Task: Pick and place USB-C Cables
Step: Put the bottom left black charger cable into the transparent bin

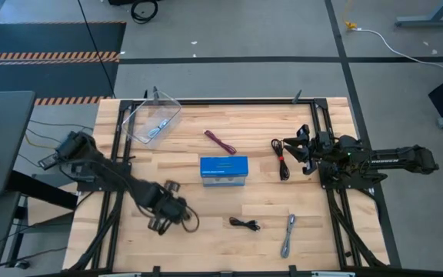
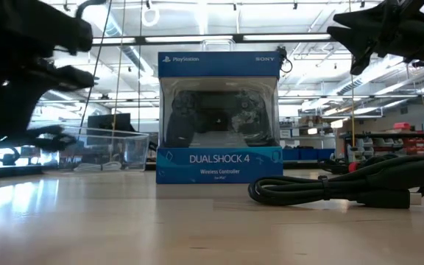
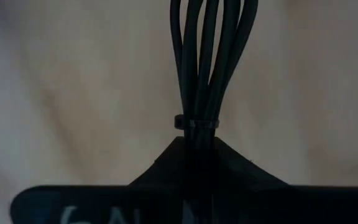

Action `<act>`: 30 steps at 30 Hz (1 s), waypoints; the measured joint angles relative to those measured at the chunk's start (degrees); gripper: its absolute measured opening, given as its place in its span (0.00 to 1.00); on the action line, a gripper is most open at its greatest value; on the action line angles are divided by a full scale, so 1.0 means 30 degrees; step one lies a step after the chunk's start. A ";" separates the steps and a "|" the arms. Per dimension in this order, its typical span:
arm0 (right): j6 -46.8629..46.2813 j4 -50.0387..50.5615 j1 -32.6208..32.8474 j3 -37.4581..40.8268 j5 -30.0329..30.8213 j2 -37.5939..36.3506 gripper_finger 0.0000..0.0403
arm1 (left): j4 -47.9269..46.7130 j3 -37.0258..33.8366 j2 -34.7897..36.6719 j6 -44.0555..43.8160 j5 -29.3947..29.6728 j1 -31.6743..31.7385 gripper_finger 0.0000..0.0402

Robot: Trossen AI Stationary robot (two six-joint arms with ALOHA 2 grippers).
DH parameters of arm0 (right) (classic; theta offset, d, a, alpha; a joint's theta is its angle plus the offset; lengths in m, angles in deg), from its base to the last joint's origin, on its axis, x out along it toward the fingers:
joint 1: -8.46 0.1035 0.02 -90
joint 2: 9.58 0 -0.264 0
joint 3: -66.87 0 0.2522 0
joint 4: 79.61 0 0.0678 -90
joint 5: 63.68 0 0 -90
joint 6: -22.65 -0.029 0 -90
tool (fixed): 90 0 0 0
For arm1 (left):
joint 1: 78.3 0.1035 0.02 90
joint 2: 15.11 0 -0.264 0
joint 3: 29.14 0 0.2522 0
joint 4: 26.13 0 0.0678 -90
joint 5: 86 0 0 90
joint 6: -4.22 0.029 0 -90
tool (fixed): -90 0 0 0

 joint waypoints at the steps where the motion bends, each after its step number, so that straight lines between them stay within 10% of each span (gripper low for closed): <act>1: 0.0007 0.0000 0.0000 -0.0004 -0.0054 0.0000 0.32 | -0.0537 0.0000 0.0350 -0.0127 0.0310 0.0347 0.13; 16: -0.0850 -0.0044 0.0000 -0.0007 -0.0074 -0.0007 0.32 | -0.4736 0.0007 0.6917 -0.1903 0.2992 0.8351 0.13; 30: -0.1003 -0.0029 0.0000 -0.0004 -0.0074 -0.0003 0.32 | -0.5022 0.0007 0.7429 0.0649 0.3914 1.7931 0.13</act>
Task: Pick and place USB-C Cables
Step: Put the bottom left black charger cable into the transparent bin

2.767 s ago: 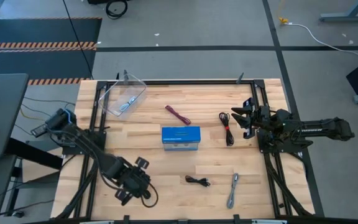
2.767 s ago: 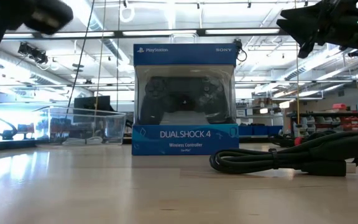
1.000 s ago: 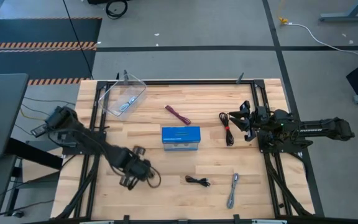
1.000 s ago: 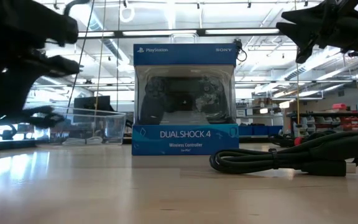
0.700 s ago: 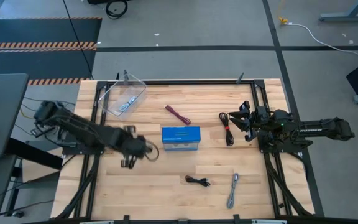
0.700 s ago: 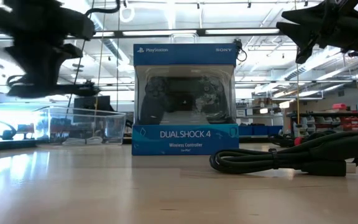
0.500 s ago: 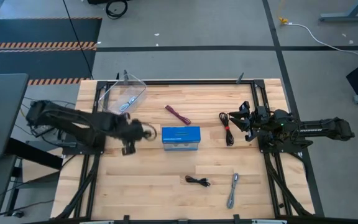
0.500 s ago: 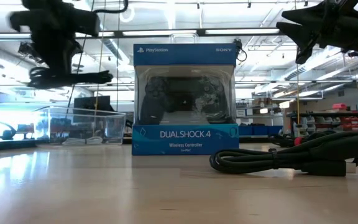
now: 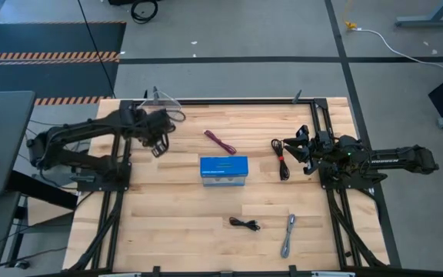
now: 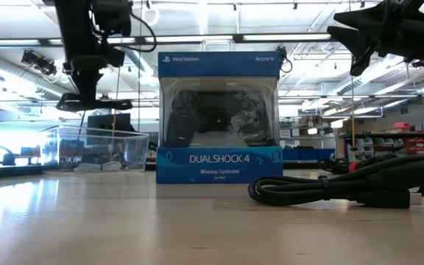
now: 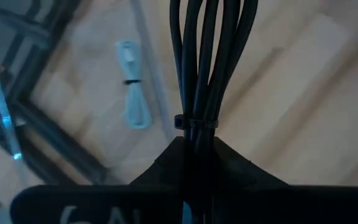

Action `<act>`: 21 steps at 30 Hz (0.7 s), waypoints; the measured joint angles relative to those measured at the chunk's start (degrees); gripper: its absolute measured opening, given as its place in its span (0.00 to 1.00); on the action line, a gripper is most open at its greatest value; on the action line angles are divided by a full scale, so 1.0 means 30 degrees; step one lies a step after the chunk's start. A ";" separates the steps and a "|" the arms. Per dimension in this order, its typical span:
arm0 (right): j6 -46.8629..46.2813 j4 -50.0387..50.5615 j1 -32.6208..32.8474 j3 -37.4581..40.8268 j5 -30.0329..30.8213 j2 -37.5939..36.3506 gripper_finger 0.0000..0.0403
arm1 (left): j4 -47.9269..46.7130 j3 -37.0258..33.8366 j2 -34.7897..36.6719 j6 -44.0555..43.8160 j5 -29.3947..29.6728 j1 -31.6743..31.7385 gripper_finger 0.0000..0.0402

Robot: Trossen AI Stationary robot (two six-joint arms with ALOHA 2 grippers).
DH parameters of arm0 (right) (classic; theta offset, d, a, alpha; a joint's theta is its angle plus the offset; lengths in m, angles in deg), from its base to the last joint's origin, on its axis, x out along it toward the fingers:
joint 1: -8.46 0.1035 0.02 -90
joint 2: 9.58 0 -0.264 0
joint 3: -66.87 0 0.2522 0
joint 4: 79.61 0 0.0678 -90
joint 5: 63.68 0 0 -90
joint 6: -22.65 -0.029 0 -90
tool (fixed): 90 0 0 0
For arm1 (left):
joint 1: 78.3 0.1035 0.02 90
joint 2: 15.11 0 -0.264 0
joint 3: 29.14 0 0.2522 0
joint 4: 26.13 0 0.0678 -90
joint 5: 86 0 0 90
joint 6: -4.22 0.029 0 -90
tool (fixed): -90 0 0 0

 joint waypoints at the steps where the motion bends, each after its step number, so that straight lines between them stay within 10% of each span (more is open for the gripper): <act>1: 0.0000 0.0000 0.0000 0.0004 0.0000 0.0002 0.32 | 0.0090 0.0000 0.0000 0.0285 0.0068 0.0633 0.13; 21: 0.0000 0.0029 0.0000 0.0004 -0.0080 0.0003 0.32 | 0.3384 0.0007 -0.2613 0.2545 -0.1804 0.8213 0.13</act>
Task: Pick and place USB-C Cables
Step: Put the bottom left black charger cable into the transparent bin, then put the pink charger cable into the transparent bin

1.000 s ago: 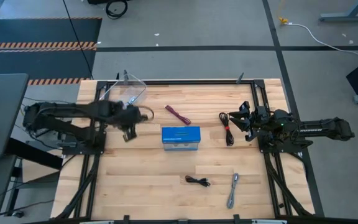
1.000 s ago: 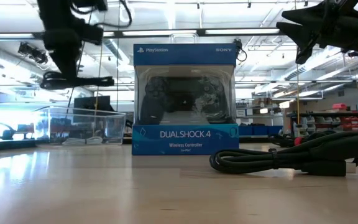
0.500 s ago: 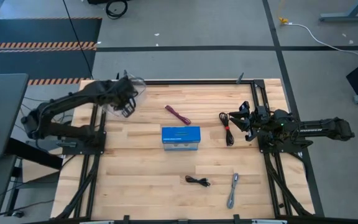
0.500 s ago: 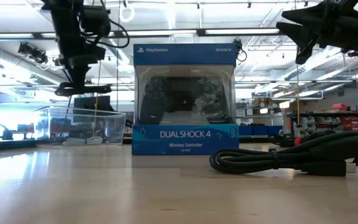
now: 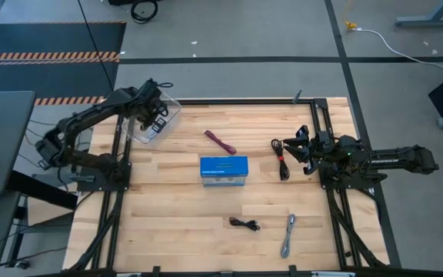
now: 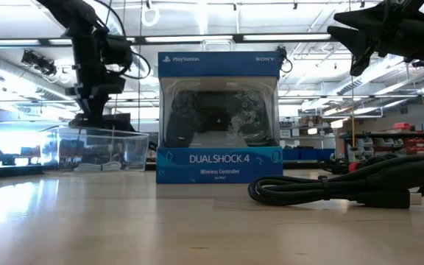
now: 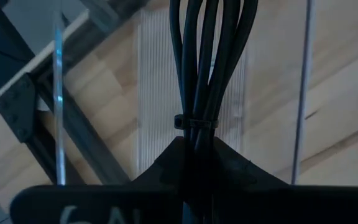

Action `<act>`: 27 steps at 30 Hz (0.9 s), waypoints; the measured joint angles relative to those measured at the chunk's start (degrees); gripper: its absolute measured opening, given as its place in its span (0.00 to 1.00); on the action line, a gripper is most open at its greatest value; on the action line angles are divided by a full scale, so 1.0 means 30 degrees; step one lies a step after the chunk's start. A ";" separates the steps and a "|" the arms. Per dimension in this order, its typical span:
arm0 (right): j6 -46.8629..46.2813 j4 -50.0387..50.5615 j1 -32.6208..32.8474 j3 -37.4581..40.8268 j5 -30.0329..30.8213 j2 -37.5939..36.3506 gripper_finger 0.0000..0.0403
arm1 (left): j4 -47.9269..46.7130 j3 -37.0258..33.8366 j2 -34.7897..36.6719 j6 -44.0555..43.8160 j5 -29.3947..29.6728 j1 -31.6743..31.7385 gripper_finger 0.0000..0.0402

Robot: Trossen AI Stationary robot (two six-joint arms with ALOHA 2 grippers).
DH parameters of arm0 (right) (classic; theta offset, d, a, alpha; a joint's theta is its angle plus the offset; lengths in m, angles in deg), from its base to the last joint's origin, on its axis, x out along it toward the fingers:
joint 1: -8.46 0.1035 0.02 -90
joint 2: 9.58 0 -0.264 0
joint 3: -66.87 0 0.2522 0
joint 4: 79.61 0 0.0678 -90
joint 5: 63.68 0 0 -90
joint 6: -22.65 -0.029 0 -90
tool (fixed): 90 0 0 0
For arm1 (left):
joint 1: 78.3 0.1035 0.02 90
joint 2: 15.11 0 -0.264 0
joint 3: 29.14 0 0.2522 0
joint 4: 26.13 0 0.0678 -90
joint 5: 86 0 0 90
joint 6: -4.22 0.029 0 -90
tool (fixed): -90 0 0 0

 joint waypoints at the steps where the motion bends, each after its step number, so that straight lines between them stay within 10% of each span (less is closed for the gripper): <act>1: 0.0000 0.0000 0.0000 0.0000 0.0000 0.0000 0.32 | 0.0102 0.0000 -0.0189 0.0007 0.0005 0.0047 0.13; 14: 0.0000 0.0015 0.0000 0.0000 -0.0586 -0.0007 0.32 | 0.0617 0.0000 -0.1205 0.0984 0.0029 0.0555 0.15; 27: 0.0000 0.0011 0.0000 0.0000 -0.0335 -0.0001 0.32 | 0.0431 0.0000 -0.1205 0.0998 -0.0283 0.0253 0.44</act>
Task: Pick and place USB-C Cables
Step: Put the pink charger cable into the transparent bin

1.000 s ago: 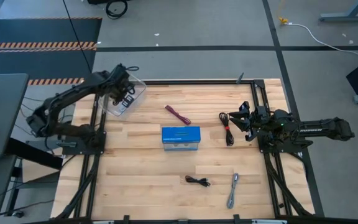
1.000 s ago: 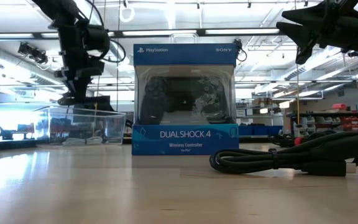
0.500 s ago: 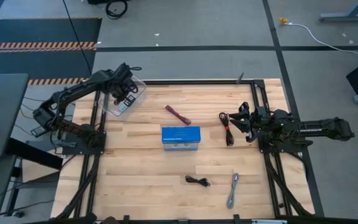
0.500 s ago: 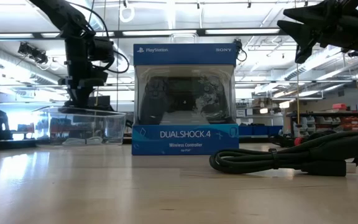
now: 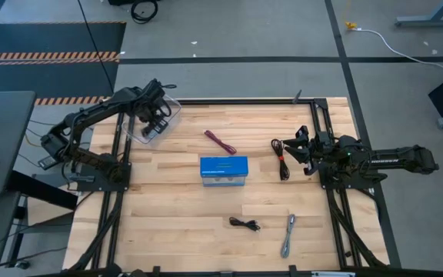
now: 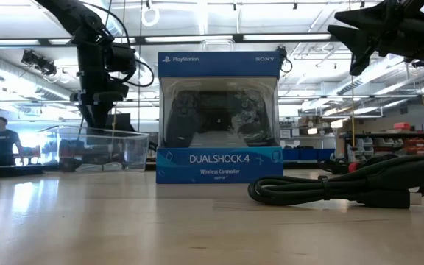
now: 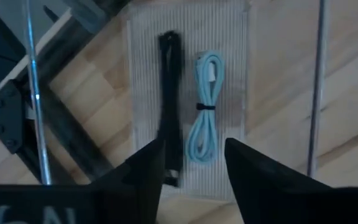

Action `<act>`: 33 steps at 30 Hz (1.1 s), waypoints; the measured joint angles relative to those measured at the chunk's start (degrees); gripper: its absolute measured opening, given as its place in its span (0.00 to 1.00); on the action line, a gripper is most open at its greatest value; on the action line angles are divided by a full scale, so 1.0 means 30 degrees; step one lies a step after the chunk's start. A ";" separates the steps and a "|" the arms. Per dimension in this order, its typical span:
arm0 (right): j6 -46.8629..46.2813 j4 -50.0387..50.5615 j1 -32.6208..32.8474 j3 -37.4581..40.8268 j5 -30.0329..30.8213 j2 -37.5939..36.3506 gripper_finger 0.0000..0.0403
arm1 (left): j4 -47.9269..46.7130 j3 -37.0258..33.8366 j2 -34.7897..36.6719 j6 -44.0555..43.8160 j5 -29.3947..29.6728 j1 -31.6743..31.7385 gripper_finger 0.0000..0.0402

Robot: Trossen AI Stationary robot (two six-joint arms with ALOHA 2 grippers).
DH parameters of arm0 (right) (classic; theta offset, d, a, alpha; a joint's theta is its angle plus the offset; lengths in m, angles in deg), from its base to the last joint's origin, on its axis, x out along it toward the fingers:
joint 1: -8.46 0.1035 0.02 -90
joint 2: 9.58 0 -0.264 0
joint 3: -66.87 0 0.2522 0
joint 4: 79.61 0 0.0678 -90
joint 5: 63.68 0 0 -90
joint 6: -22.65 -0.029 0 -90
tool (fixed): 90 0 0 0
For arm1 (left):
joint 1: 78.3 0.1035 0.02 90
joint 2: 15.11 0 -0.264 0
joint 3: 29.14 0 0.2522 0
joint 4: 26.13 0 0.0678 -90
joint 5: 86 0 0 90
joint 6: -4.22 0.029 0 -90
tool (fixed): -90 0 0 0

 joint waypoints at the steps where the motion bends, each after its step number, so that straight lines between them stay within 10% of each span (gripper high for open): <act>1: 0.0000 -0.0004 -0.0005 0.0000 0.0003 -0.0006 0.32 | 0.0014 0.0000 0.0000 -0.0007 -0.0237 0.0011 0.45; 33: 0.0015 -0.0011 -0.0007 -0.0002 0.1300 0.0002 0.32 | 0.4707 0.3497 -0.0848 0.6467 -0.4539 -0.7422 0.42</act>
